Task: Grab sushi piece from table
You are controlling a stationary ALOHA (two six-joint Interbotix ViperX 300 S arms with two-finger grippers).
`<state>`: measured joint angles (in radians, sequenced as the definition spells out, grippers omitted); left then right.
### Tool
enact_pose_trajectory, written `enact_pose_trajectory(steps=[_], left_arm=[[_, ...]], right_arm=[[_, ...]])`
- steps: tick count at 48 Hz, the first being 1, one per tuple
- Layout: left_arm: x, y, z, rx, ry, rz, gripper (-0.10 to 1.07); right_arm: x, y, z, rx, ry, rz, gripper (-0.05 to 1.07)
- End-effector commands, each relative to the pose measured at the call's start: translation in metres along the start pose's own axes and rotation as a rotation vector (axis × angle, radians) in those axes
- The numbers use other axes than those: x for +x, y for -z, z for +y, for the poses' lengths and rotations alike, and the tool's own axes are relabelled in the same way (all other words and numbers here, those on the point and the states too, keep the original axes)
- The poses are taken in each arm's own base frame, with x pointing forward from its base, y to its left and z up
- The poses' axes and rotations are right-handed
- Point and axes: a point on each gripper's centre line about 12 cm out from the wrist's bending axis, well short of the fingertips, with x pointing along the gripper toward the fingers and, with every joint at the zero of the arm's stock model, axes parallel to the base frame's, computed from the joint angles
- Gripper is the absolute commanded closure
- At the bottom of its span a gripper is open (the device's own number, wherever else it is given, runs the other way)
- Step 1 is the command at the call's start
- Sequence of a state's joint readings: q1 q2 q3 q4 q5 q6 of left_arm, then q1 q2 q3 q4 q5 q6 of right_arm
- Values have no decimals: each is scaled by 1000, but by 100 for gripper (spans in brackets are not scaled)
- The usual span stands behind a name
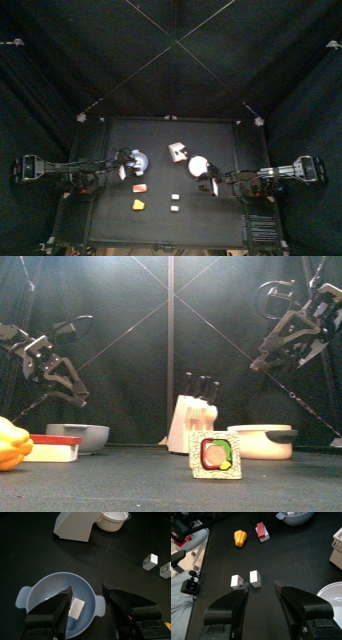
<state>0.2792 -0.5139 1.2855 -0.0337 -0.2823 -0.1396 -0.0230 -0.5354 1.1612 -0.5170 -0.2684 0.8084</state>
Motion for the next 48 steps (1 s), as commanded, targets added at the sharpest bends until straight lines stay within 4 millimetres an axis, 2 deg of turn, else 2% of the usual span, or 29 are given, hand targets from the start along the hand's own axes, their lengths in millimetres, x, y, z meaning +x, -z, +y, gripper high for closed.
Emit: enact_pose_trajectory(steps=[1,6,14,22,33,48], left_arm=[[2,-13,-9,21,34,-46,12],[2,-18,-27,56,104,-61,12],[5,-35,-68,115,238,-87,13],[11,-41,-100,169,322,-51,13],[40,-33,-125,250,316,173,13],[80,-30,-167,345,378,189,13]], right_arm=[[1,-11,4,-5,-14,-32,21],[1,-10,3,-6,-13,-32,21],[1,-11,3,-2,-10,-35,21],[0,-11,2,3,-8,-33,21],[0,-10,3,5,-11,-31,21],[0,-9,3,6,-12,-28,21]])
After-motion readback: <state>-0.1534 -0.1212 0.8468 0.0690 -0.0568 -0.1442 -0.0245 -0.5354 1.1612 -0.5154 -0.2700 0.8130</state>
